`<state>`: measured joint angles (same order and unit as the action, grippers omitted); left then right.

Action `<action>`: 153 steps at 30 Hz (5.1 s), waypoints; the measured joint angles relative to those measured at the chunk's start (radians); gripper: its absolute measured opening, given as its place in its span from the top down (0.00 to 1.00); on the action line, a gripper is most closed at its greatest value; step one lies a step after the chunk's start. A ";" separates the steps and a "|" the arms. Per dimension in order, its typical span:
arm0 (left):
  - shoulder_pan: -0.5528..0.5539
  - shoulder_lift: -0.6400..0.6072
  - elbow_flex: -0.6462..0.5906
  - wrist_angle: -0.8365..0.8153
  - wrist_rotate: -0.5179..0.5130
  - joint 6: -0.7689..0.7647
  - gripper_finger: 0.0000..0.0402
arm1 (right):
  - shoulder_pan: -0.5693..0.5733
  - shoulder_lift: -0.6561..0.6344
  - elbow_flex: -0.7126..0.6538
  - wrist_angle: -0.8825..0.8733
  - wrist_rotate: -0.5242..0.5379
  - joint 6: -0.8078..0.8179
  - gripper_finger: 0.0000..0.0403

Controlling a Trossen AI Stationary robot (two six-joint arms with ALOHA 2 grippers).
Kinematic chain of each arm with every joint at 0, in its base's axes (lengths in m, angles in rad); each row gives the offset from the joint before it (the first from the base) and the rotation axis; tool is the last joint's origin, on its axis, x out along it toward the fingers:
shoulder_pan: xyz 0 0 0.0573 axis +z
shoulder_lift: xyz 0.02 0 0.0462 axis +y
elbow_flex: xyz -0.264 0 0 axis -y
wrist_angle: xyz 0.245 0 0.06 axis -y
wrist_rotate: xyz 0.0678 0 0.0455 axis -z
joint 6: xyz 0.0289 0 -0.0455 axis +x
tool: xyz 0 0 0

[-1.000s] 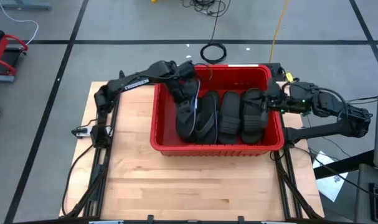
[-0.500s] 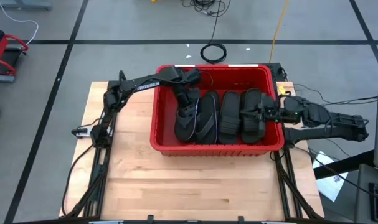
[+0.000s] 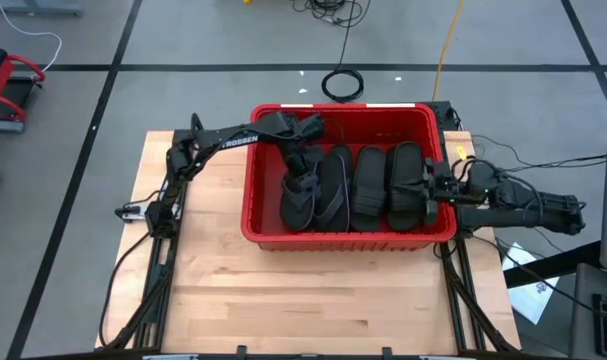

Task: Pick and place slides into bin
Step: Put the black slipper into the red container, then return to Home Position

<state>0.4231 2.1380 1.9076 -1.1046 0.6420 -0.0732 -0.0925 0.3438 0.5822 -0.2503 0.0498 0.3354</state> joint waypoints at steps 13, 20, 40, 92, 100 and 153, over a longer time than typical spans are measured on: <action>-0.007 -0.068 0.001 0.009 -0.086 0.170 0.78 | 0.000 -0.028 -0.015 -0.010 -0.003 0.001 1.00; -0.007 -0.080 0.001 0.016 -0.101 0.132 0.56 | 0.000 -0.028 -0.015 -0.009 -0.001 0.001 1.00; -0.024 -0.302 0.001 -0.046 -0.095 0.289 0.47 | 0.000 -0.032 -0.015 0.003 -0.033 0.031 1.00; -0.157 -1.282 -1.704 1.963 -0.503 -0.269 0.97 | 0.001 -0.342 -0.339 0.168 -0.078 -0.029 1.00; -0.157 -1.282 -1.704 1.962 -0.503 -0.270 0.96 | 0.001 -0.342 -0.339 0.169 -0.078 -0.040 1.00; -0.157 -1.282 -1.704 1.962 -0.505 -0.271 0.94 | 0.001 -0.342 -0.339 0.171 -0.077 -0.041 1.00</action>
<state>0.2665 0.8562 0.2039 0.8574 0.1371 -0.3443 -0.0917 0.0021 0.2428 -0.0792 -0.0277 0.2947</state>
